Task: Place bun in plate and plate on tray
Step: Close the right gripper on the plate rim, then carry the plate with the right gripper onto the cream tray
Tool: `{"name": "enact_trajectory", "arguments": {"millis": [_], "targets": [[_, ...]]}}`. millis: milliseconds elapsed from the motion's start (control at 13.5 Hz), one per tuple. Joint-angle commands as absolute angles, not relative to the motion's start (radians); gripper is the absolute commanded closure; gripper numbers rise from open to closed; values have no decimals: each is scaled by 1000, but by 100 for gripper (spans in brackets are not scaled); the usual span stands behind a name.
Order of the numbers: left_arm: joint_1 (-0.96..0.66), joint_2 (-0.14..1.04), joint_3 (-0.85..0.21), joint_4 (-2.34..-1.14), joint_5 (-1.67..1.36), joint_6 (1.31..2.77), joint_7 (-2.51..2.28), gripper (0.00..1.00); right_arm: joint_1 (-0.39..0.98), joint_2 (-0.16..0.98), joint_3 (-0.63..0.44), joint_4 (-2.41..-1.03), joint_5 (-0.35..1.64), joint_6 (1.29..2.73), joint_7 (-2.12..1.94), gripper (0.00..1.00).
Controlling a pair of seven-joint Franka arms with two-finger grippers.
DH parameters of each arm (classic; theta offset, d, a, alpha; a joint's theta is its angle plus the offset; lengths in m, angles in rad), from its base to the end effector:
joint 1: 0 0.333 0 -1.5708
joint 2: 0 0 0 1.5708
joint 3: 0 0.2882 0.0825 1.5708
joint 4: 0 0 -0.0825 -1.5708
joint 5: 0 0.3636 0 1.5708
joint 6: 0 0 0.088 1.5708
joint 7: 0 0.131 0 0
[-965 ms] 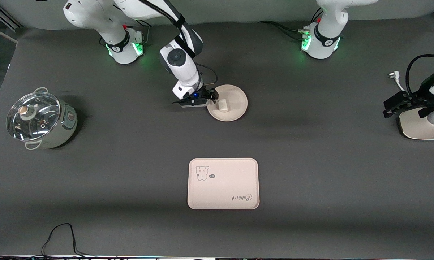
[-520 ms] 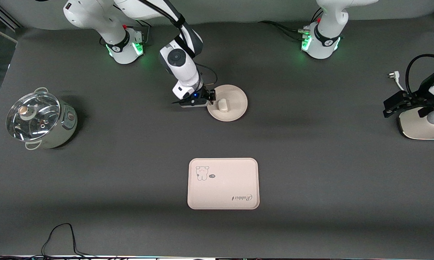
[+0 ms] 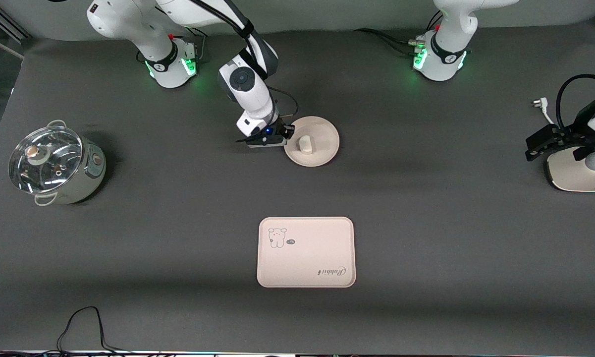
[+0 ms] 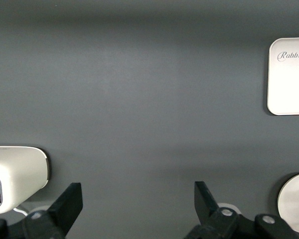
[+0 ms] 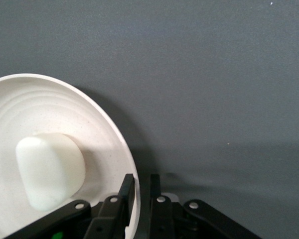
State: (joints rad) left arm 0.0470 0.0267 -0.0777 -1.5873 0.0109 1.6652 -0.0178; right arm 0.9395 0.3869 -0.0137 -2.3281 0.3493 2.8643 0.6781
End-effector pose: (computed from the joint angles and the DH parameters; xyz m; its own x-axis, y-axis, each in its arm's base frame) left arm 0.5514 -0.0151 0.5593 0.9986 -0.0138 0.0514 -0.0134 -0.9999 -0.0079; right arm 0.3230 0.4009 0.1543 0.9966 -0.0811 0.0127 -0.0774 -0.9795 -0.1858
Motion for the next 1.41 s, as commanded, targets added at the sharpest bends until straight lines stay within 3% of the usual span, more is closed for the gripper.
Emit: {"name": "enact_trajectory", "arguments": {"millis": [0,297,668,1336], "targets": [[49,15,-81,-1582,20,1649,-18,0,950,391,-15,-2318,377,2867,676,89],[51,20,-81,-1582,21,1661,-18,0,950,391,-15,-2316,377,2867,675,99],[51,18,-81,-1591,20,1657,-18,0,939,353,-15,-2316,376,2853,663,100],[58,21,-81,-1594,11,1660,-11,0,858,55,-15,-2315,377,2539,558,100]]}}
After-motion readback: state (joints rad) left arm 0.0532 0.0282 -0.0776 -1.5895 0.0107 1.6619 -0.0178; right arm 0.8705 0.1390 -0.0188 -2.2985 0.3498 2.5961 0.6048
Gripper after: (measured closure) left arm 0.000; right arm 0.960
